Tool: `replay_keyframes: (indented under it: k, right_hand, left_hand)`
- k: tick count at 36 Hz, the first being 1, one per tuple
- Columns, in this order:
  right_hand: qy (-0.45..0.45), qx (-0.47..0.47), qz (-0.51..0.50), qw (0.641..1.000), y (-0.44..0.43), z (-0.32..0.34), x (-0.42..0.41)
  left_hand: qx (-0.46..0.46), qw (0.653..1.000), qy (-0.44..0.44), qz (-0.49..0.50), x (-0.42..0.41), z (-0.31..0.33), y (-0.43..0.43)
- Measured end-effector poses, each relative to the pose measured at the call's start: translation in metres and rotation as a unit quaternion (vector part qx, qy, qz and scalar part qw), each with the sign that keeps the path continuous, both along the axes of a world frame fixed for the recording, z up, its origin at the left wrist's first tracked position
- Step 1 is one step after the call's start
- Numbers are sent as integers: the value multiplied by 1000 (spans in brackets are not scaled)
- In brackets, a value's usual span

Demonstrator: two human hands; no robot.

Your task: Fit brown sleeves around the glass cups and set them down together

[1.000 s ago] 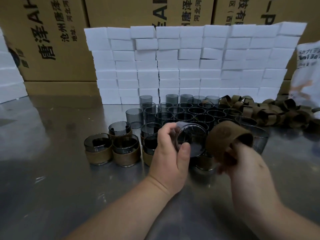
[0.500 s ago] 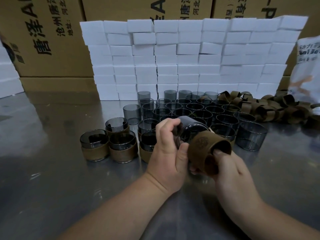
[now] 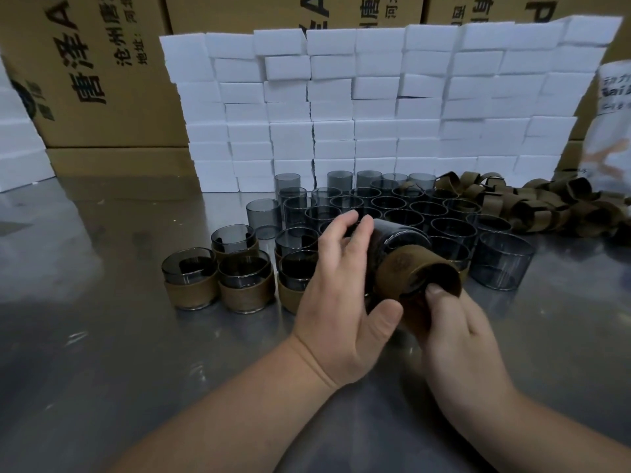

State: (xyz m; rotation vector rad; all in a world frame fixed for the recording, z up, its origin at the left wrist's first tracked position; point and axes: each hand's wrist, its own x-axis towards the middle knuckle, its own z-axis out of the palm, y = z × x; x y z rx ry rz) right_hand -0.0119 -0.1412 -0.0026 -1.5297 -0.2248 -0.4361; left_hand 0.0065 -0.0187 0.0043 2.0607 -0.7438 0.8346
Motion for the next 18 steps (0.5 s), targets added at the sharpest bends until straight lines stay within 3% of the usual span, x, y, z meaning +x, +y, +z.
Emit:
replay_keyframes:
  k: [8,18]
  right_hand:
    - [4,-15,6,1000,1,-11,0]
    - [15,-21,48,999,6,-16,-3]
  left_hand:
    - [47,996,17,71,-5,0,-2]
    - [-4,998,37,43,-13,-6,2]
